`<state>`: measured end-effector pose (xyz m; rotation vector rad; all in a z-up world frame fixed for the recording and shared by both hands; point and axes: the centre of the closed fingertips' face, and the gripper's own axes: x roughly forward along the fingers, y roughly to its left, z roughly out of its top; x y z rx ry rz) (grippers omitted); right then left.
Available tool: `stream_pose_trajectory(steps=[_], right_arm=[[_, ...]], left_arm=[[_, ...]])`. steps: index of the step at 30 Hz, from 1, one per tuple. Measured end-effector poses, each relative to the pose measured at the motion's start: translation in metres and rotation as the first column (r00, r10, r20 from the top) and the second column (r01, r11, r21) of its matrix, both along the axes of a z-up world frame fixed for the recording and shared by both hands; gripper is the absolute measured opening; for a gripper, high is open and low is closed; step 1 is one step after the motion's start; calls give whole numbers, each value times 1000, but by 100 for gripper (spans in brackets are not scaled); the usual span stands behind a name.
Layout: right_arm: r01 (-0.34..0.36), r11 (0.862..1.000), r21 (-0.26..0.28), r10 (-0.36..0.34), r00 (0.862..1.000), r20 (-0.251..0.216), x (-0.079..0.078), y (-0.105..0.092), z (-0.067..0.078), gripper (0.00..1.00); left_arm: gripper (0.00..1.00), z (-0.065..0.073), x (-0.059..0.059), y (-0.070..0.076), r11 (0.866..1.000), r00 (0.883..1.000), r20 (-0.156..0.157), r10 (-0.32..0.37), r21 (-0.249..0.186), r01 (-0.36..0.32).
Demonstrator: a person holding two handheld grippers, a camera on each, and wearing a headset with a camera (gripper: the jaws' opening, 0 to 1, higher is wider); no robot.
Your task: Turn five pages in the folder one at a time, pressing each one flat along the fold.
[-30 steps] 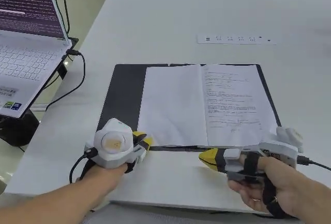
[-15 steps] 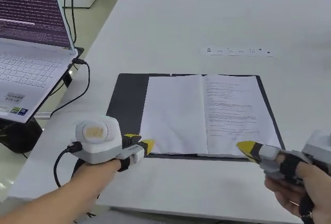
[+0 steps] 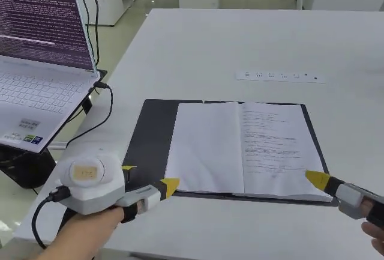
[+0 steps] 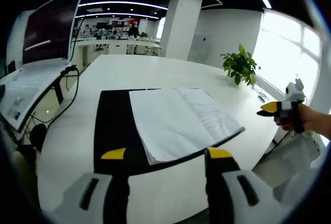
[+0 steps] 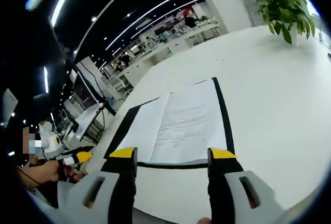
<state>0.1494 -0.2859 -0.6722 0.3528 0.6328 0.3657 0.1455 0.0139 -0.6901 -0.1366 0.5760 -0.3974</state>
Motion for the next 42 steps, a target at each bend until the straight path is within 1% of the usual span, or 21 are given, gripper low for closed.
stream_pose_trajectory(steps=[1,2,3,4,6,8,10,11,12,14,16,17,18,19,20,21,24,26,32,36,42], right_arm=[[-5,999,-31,6,1000,13,-2,-3,0,55],[-14,999,-37,15,1000,17,-3,-3,0,56],[-23,998,-52,24,999,33,-4,-4,1,57],[-23,998,-66,25,999,39,-5,-7,1,58],[-31,993,-110,36,998,51,-8,-12,0,60],[-31,990,-141,38,998,52,-11,-17,-3,61],[-47,980,-193,59,996,60,-12,-25,-7,63],[-46,981,-188,57,997,50,-12,-26,-8,63],[-48,981,-189,59,997,51,-13,-26,-8,64],[-54,980,-191,67,996,63,-12,-31,-5,64],[-43,982,-183,59,995,83,-11,-38,2,64],[-41,984,-175,58,994,95,-10,-40,5,64],[-40,984,-172,59,993,103,-11,-42,7,63],[-36,985,-167,55,993,107,-10,-47,9,63],[-38,986,-163,57,992,113,-9,-52,8,62],[-38,988,-151,57,991,123,-8,-55,10,62],[-45,986,-162,65,990,125,-11,-57,12,61],[-60,984,-167,82,989,125,-12,-60,11,61],[-91,980,-176,112,987,113,-17,-61,4,62],[-98,981,-166,117,986,115,-19,-61,4,62],[-90,985,-150,106,989,105,-18,-68,-1,61]], left_arm=[[59,3,-2,-1,1000,1000,9,-3,4,3],[60,4,-3,-1,1000,1000,14,-5,12,5],[60,6,-3,-2,1000,1000,23,-11,22,11],[61,7,-4,-2,999,999,30,-14,30,13],[62,11,-6,-4,999,999,41,-10,32,9],[63,13,-8,-7,999,999,42,-12,30,10],[65,12,-10,-9,999,999,40,-8,43,7],[66,13,-11,-11,999,999,35,-8,42,7],[67,13,-11,-12,999,999,34,-8,41,6],[67,12,-13,-15,999,999,28,-18,51,16],[68,15,-14,-16,999,999,32,-17,50,15],[69,18,-14,-18,999,999,40,-19,37,17],[69,19,-14,-19,999,999,39,-22,33,21],[69,21,-14,-20,999,999,35,-21,34,20],[69,23,-14,-20,999,999,37,-21,36,20],[69,24,-13,-21,999,999,42,-24,36,22],[69,25,-13,-22,999,999,43,-27,42,25],[69,25,-13,-24,999,999,45,-29,47,27],[69,23,-11,-29,998,999,37,-31,54,29],[69,21,-9,-32,998,999,34,-33,57,31],[68,15,-3,-40,997,999,24,-43,69,41]])
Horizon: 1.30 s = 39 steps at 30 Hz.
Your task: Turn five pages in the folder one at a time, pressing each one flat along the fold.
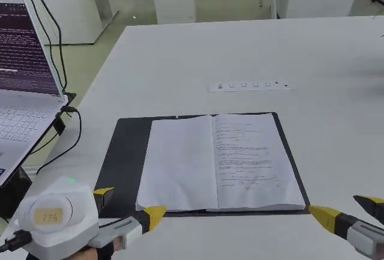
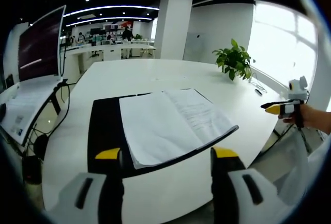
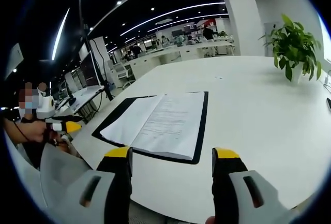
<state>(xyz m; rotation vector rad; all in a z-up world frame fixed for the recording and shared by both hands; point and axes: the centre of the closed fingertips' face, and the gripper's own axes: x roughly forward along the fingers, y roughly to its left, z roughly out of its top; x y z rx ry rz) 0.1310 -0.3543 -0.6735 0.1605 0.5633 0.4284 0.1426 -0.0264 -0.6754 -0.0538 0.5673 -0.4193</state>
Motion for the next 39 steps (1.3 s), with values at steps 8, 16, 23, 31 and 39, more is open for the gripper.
stream_pose_trajectory(steps=[8,16,23,31,39], right_arm=[[16,999,27,-16,1000,-3,-2,-6,-5,61],[28,998,58,-29,1000,3,-5,-5,-5,61],[40,997,70,-41,999,2,-8,-4,-6,61],[46,996,82,-46,999,1,-14,-1,-4,61],[81,991,111,-82,997,6,-21,-1,-2,60]], left_arm=[[67,-12,19,-30,998,998,-14,-59,18,60],[65,-20,41,-87,982,982,-11,-187,33,187],[64,-24,59,-136,962,962,-11,-271,21,272],[64,-43,74,-183,937,937,-23,-349,21,350],[61,-62,87,-214,916,917,-20,-398,45,399]])
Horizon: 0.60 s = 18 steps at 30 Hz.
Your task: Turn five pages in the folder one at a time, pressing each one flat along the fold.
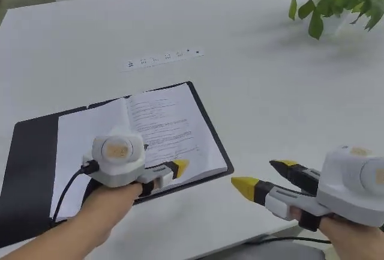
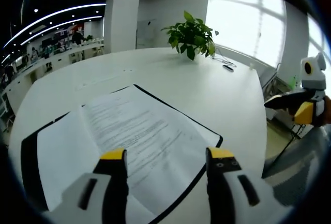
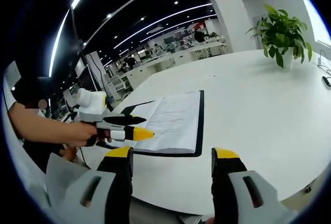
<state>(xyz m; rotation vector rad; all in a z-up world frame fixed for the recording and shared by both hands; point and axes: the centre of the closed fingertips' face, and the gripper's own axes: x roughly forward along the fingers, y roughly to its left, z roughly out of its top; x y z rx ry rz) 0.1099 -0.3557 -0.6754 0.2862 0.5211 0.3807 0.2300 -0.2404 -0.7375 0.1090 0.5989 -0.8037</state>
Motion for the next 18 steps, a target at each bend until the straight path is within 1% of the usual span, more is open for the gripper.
stream_pose_trajectory(steps=[3,4,6,8,10,12,16,18], right_arm=[[4,1000,2,-4,1000,-2,-3,1,-1,60],[6,1000,1,-6,1000,-5,-3,1,-1,60],[11,1000,6,-11,1000,-1,-5,2,-1,60],[15,1000,6,-15,1000,-8,-6,2,-3,60],[15,1000,9,-15,1000,-4,-7,3,-2,60],[19,1000,11,-19,1000,-4,-8,3,-1,60],[26,1000,14,-26,1000,-4,-9,1,-1,60],[30,999,14,-30,1000,-2,-8,1,0,60]], left_arm=[[60,-7,4,-11,1000,1000,7,-11,4,11],[59,-10,5,-14,1000,1000,12,-14,14,14],[58,-14,6,-19,1000,999,25,-20,18,19],[56,-20,9,-24,1000,999,26,-19,25,19],[54,-21,10,-28,999,999,36,-17,30,16],[53,-26,9,-32,999,999,29,-19,36,18],[52,-40,6,-34,997,1000,17,-21,79,19],[51,-41,8,-34,996,999,43,-18,91,14]])
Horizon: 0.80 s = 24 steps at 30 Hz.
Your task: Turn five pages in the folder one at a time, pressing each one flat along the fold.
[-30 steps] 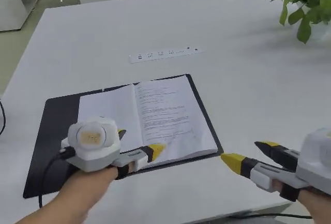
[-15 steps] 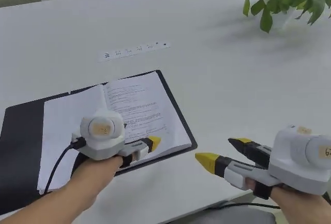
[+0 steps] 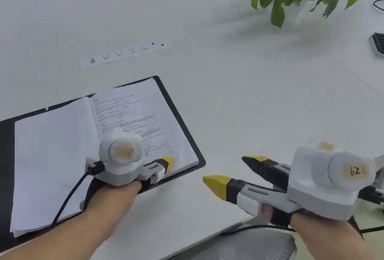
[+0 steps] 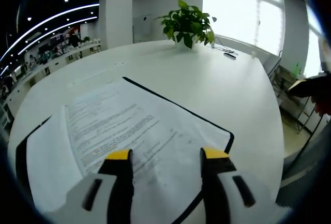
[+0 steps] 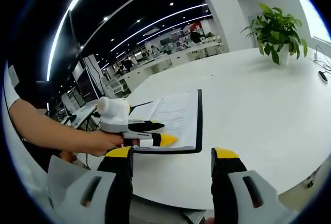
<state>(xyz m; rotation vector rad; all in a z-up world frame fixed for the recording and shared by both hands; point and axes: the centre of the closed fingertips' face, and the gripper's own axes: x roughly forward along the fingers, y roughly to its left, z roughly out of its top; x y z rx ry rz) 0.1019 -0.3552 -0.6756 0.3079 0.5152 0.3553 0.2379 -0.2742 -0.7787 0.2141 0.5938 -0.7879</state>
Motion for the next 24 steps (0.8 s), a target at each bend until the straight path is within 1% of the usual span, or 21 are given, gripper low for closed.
stream_pose_trajectory(steps=[3,4,5,6,7,8,9,11,16,21,22,24], right_arm=[[2,1000,0,-2,1000,0,0,0,0,60],[2,1000,-1,-2,1000,0,1,0,0,60],[4,1000,0,-4,1000,-1,1,0,-1,59],[4,1000,0,-4,1000,-4,1,0,-1,59],[3,1000,-2,-3,1000,-6,0,1,-2,59],[3,1000,-4,-3,1000,-6,0,1,-2,59],[4,1000,-3,-4,1000,-6,0,1,-3,59],[3,1000,-3,-3,1000,-8,-1,1,-3,59],[-3,1000,-3,3,1000,-11,2,3,-5,58],[-17,1000,-5,16,1000,-13,6,5,-5,58],[-17,1000,-5,17,1000,-13,7,6,-5,58],[-26,1000,-6,26,1000,-18,9,7,-7,58]], left_arm=[[50,-2,0,1,1000,1000,10,5,4,-5],[49,-2,0,2,1000,1000,25,-2,-1,2],[49,-2,0,2,1000,1000,28,-3,-10,3],[48,-2,0,4,1000,999,40,-1,-20,2],[43,-2,0,5,1000,999,41,3,-26,-2],[36,-1,0,7,999,999,45,-2,-33,3],[33,0,2,7,999,998,69,-12,-31,14],[33,-2,0,6,999,997,73,-19,-32,21],[32,-2,1,6,999,996,83,-20,-39,23],[26,-2,-2,2,998,996,90,-22,-53,27],[26,-2,-3,2,998,996,90,-23,-54,28],[25,-2,-3,2,998,996,90,-15,-64,21]])
